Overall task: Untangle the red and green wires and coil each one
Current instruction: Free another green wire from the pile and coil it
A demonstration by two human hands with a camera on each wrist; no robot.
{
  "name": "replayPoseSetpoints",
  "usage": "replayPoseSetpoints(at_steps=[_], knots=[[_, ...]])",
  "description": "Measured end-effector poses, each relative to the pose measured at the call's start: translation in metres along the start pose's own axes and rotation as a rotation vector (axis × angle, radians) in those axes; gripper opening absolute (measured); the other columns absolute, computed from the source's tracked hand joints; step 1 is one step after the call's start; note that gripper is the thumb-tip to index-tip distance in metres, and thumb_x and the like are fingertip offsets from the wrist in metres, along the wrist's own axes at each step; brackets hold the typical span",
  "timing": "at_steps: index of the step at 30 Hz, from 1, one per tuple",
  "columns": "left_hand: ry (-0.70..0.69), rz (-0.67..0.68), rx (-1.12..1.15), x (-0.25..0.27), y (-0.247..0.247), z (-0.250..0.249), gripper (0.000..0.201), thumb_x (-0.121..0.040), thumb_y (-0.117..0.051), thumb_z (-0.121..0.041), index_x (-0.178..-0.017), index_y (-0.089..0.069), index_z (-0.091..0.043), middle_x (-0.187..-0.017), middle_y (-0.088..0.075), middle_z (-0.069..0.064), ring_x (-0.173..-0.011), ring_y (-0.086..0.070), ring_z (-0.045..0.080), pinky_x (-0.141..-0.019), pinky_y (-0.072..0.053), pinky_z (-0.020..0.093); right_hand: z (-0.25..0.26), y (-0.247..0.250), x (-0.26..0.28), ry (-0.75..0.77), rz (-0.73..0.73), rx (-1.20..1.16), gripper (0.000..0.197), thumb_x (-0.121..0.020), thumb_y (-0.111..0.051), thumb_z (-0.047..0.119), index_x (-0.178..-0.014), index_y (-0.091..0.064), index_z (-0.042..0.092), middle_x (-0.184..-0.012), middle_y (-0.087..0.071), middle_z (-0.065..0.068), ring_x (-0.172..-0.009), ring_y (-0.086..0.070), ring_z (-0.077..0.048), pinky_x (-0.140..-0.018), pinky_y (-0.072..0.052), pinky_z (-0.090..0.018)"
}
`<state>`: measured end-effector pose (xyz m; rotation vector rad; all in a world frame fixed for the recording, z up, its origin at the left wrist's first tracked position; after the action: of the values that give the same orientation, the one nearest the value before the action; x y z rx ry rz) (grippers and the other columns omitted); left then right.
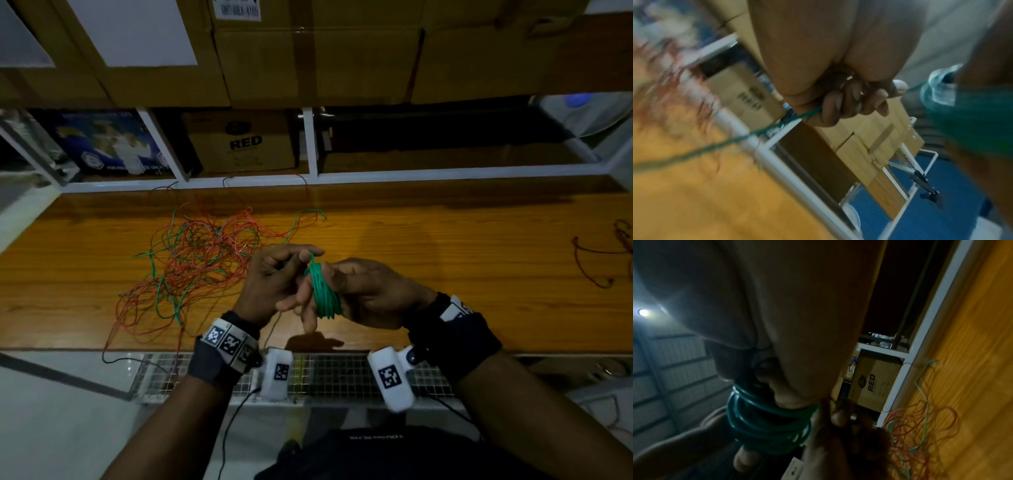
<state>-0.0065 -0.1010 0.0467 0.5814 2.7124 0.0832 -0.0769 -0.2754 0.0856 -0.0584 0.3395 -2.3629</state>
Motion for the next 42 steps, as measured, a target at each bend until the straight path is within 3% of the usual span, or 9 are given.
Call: replayPoseSetpoints(at_steps=[3,7,14,19,22,29,34,38,42], knots=[[0.132,-0.021,0.042,0.015,-0.021,0.009,0.02,-0.088,-0.065,-0.052,-0.086,-0.074,-0.034,-0.074,-0.072,-0.018,-0.067,-0.066,0.0,-0.059,-0.053,0.018,0.014,-0.009,0.0,0.115,-0.005,-0.229,0.044,-0.104,-0.029,0.03,-0.111,-0.058,-0.002,-0.098,-0.074,-0.011,-0.102,-0.068,-0.031,-0.094,-0.053,-0.035],[0.219,-0.049,0.17,0.029,-0.051,0.019,0.028,-0.099,-0.062,-0.034,-0.075,-0.075,-0.027,-0.053,-0.046,0.005,-0.043,-0.034,0.013,-0.046,-0.028,0.024,0.03,-0.001,-0.008,0.321,-0.266,-0.553,0.043,-0.107,-0.032,0.032,-0.115,-0.06,0.0,-0.128,-0.062,-0.023,-0.117,-0.068,-0.025,-0.093,-0.057,-0.03],[0.222,-0.051,0.03,0.039,-0.05,0.024,0.018,-0.098,-0.066,-0.018,-0.107,-0.08,-0.011,-0.049,-0.044,0.006,-0.047,-0.036,0.013,-0.052,-0.034,0.028,0.004,0.039,-0.015,0.287,-0.922,0.666,0.042,-0.112,-0.031,0.03,-0.111,-0.07,0.015,-0.121,-0.072,0.006,-0.141,-0.044,-0.003,-0.109,-0.04,-0.024],[0.133,-0.061,-0.175,0.042,-0.033,0.023,0.014,-0.097,-0.07,-0.026,-0.103,-0.082,-0.024,-0.061,-0.068,0.001,-0.051,-0.052,0.028,-0.051,-0.041,0.039,-0.037,0.057,-0.008,-0.136,-0.712,1.292,0.041,-0.102,-0.033,0.033,-0.101,-0.067,0.01,-0.089,-0.066,0.001,-0.086,-0.066,-0.019,-0.073,-0.047,-0.032],[0.089,-0.023,-0.302,0.029,-0.013,0.015,0.01,-0.095,-0.073,-0.024,-0.098,-0.083,-0.023,-0.074,-0.074,-0.014,-0.058,-0.062,0.01,-0.054,-0.044,0.031,-0.067,0.045,0.002,-0.116,-0.555,1.025,0.04,-0.108,-0.044,0.024,-0.083,-0.07,0.008,-0.072,-0.062,0.008,-0.065,-0.055,-0.007,-0.067,-0.046,-0.034],[0.089,0.061,-0.258,0.018,0.009,0.009,0.014,-0.086,-0.079,-0.028,-0.092,-0.082,-0.016,-0.065,-0.072,-0.002,-0.053,-0.062,0.015,-0.052,-0.047,0.029,-0.061,0.028,0.019,-0.142,-0.428,0.511,0.056,-0.111,-0.032,0.033,-0.096,-0.076,0.002,-0.1,-0.077,-0.002,-0.112,-0.066,-0.02,-0.104,-0.045,-0.033],[0.155,0.121,0.037,0.013,0.001,0.008,0.022,-0.088,-0.075,-0.029,-0.101,-0.081,-0.013,-0.064,-0.066,0.008,-0.06,-0.056,0.019,-0.054,-0.044,0.029,-0.043,0.008,0.018,-0.088,-0.27,0.149,0.05,-0.111,-0.033,0.031,-0.104,-0.068,-0.004,-0.091,-0.071,-0.026,-0.098,-0.068,-0.037,-0.1,-0.048,-0.043],[0.222,0.089,0.271,0.017,-0.012,0.014,0.042,-0.082,-0.078,-0.055,-0.103,-0.081,-0.018,-0.073,-0.061,0.037,-0.067,-0.059,0.039,-0.062,-0.049,0.046,-0.03,-0.005,0.013,0.021,-0.193,-0.119,0.049,-0.103,-0.039,0.039,-0.103,-0.064,-0.004,-0.091,-0.072,-0.02,-0.099,-0.066,-0.034,-0.096,-0.05,-0.035],[0.225,0.082,0.458,0.023,-0.03,0.017,0.035,-0.085,-0.078,-0.051,-0.09,-0.075,-0.017,-0.065,-0.055,0.014,-0.063,-0.048,0.031,-0.063,-0.039,0.048,-0.015,-0.014,0.011,0.117,-0.249,-0.407,0.051,-0.107,-0.028,0.032,-0.104,-0.062,-0.005,-0.09,-0.074,-0.017,-0.092,-0.072,-0.022,-0.07,-0.056,-0.021]])
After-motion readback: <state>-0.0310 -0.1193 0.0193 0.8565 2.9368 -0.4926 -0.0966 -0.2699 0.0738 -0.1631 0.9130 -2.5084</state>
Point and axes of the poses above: each hand's wrist, its own x-axis away from the middle knuckle, its own y-axis out of the back of the hand, z = x × y, the point moved 1 cm from there along -x, towards the middle knuckle
